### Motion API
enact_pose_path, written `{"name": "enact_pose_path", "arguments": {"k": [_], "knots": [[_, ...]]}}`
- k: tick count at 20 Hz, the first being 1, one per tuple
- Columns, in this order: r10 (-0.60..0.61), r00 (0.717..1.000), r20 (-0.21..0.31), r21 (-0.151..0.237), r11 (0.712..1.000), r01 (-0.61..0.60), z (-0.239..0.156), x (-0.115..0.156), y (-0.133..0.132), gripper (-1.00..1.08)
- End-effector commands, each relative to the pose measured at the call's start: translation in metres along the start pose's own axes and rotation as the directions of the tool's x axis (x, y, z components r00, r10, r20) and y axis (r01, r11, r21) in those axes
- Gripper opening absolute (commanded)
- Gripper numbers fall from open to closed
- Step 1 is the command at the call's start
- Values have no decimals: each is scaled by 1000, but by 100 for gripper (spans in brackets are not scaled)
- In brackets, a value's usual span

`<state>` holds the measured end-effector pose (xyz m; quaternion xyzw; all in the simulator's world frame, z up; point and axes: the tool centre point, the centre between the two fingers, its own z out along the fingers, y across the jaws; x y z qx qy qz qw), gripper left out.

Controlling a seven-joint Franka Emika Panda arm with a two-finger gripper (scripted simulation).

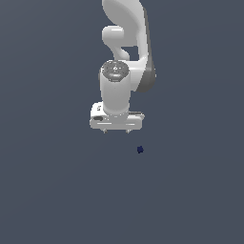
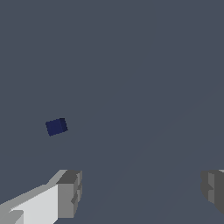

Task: Pick up the object and move it to a goal position.

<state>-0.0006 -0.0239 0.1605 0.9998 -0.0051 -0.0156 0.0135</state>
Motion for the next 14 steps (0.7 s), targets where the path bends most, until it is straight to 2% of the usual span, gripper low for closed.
{"name": "enact_pose_path", "arguments": {"k": [1, 9, 14], "knots": [[0, 1000, 0, 0, 1000, 0, 0, 0, 0, 100], [-32, 999, -14, 26, 999, 32, 0, 9, -21, 100], [-33, 999, -14, 26, 999, 33, -1, 9, -20, 100]]}}
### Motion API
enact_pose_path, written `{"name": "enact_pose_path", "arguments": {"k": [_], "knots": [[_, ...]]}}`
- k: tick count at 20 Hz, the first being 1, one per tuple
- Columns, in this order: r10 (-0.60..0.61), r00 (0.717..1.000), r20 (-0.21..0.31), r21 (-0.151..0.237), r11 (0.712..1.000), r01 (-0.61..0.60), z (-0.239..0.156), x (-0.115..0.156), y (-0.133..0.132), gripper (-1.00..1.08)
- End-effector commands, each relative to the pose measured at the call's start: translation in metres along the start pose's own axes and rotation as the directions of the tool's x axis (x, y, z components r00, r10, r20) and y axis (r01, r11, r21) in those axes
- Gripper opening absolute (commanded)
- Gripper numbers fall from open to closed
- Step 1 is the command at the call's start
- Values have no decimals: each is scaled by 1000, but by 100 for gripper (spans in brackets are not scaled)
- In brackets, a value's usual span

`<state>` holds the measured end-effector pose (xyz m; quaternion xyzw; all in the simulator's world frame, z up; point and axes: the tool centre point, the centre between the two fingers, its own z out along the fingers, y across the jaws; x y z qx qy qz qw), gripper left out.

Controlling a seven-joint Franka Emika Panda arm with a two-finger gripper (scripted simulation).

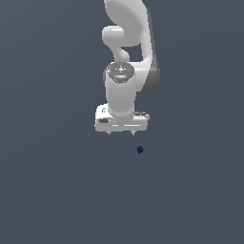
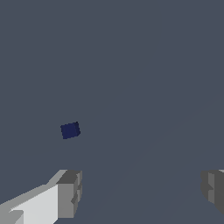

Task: Pick up the object and move it to a goal position.

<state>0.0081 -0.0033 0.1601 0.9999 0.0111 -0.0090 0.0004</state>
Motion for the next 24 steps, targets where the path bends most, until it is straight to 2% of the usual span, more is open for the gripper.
{"name": "enact_pose_path", "arguments": {"k": [1, 8, 15, 20, 24], "knots": [[0, 1000, 0, 0, 1000, 0, 0, 0, 0, 100], [39, 999, 0, 2, 999, -39, 3, 1, -3, 100], [132, 991, 0, 5, 991, -132, 10, 3, -10, 100], [230, 973, 1, 8, 973, -230, 17, 4, -18, 100], [324, 946, 2, 10, 946, -324, 25, 5, -26, 100]]}}
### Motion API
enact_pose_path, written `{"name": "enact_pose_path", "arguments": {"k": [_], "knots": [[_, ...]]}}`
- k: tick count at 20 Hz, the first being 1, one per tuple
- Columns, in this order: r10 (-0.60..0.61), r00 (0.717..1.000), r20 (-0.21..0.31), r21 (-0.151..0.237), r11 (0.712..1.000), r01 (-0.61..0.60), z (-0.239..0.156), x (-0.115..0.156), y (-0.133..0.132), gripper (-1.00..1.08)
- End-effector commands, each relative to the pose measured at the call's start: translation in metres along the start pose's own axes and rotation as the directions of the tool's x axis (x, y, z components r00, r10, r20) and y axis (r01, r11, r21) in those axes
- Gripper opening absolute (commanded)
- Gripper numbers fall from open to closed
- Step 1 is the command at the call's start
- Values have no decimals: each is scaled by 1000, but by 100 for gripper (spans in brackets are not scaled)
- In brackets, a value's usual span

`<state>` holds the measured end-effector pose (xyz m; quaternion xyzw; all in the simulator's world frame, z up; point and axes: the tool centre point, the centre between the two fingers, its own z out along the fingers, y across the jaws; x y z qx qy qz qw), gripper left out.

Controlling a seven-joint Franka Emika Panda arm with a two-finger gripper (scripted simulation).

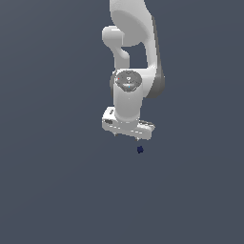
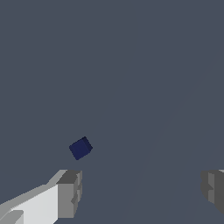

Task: Pick up the object and move it to a goal position.

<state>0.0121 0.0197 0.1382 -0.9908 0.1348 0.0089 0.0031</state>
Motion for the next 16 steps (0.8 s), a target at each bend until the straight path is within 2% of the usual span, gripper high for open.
{"name": "enact_pose_path", "arguments": {"k": [1, 8, 16], "knots": [[62, 998, 0, 1, 998, -62, 5, -1, -5, 100], [234, 972, 0, 4, 972, -234, 18, -3, -18, 100], [422, 907, 0, 5, 907, -422, 32, -5, -32, 100]]}}
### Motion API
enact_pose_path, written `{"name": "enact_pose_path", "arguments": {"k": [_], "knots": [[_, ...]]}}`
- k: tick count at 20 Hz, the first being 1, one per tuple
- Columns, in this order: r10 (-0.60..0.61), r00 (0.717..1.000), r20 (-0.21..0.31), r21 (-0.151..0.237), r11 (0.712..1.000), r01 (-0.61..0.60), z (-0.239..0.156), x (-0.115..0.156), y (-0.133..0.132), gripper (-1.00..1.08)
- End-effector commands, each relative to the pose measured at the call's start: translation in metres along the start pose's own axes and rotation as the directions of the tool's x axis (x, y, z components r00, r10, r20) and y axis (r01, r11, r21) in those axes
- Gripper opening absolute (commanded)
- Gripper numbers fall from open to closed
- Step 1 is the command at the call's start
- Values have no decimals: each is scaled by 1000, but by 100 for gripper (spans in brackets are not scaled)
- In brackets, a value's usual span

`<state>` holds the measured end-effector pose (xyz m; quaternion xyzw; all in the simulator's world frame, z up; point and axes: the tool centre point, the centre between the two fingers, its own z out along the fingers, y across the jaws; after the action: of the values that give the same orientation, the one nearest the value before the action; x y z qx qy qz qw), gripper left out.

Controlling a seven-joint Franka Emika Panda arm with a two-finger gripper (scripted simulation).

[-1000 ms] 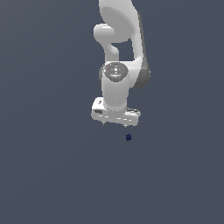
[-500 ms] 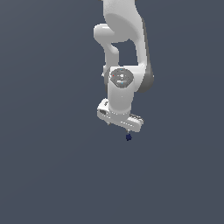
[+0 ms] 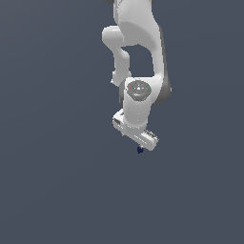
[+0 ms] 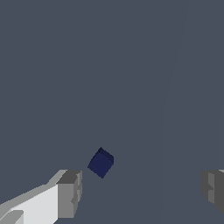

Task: Pick up the object and move it to a goal position.

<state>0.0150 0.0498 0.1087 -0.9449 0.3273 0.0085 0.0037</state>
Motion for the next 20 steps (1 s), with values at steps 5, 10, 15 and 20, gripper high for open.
{"name": "enact_pose_path", "arguments": {"k": [5, 10, 15, 20], "knots": [[162, 987, -2, 1, 987, -162, 12, -7, -10, 100], [283, 959, -5, 2, 959, -283, 21, -12, -17, 100], [399, 917, -8, 4, 917, -399, 30, -17, -23, 100], [493, 870, -12, 6, 870, -492, 37, -22, -29, 100]]}}
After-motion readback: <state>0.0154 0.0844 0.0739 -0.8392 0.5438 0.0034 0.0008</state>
